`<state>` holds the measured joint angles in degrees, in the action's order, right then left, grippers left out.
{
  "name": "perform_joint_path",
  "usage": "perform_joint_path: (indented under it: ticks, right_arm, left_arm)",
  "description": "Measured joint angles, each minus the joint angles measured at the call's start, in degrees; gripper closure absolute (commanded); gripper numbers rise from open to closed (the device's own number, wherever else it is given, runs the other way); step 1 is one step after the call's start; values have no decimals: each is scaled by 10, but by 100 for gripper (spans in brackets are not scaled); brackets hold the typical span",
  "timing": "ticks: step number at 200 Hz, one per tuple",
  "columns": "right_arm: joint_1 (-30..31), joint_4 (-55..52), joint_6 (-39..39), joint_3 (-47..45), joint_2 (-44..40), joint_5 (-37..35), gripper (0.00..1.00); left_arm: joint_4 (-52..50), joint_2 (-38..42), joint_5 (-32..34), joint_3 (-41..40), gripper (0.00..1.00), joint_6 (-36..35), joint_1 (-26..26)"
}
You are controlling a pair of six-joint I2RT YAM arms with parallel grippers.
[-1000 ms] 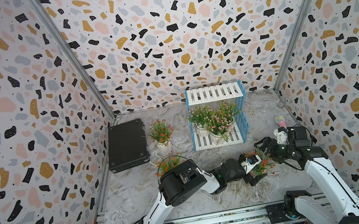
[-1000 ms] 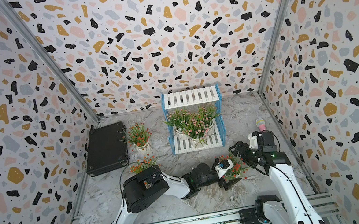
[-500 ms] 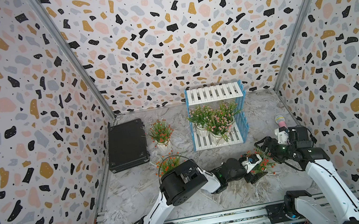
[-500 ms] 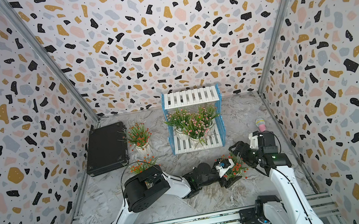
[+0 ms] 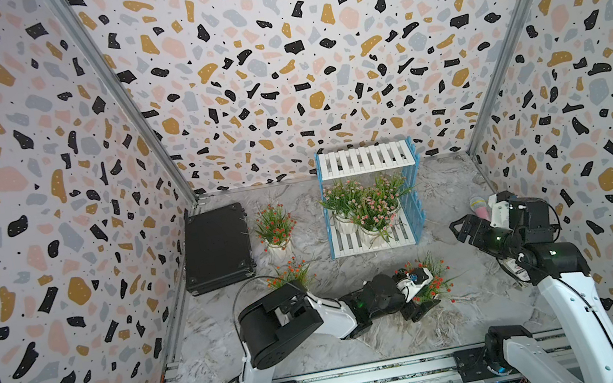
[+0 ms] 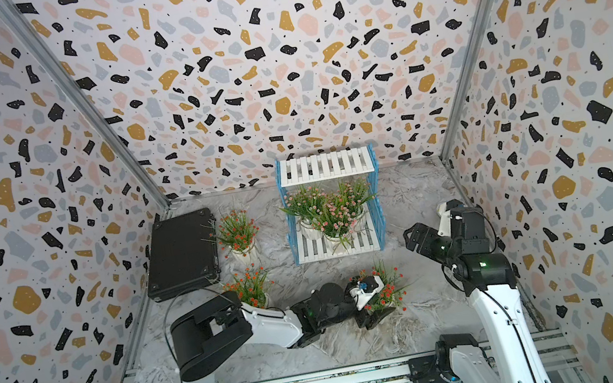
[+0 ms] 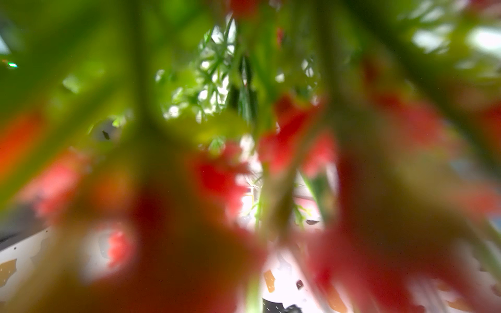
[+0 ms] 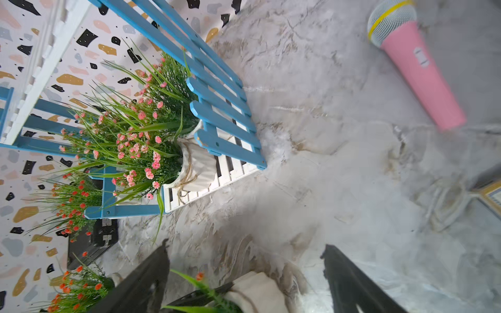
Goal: Place the baby's breath potted plants on the rack by color
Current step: Pick up the baby's breath potted plant from the center of the board, then place the baby's breath potted plant on the rack.
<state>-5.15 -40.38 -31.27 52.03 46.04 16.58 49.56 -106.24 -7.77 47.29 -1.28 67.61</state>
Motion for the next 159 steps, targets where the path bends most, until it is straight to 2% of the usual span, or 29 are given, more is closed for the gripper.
perform_joint_path:
  ticks: [40,70,118,159]
  right_arm:
    - [0,-17,21,12,-13,-20,8]
    - [0,-19,24,12,-21,-16,8]
    - [0,2,17,-19,-27,24,8]
    - [2,15,12,-52,-26,53,8]
  left_arm:
    - [-153,151,47,26,29,-3,-5]
    - [-292,217,51,117,29,15,-40]
    - [-478,215,42,329,28,23,-175]
    - [-557,166,21,482,28,10,-257]
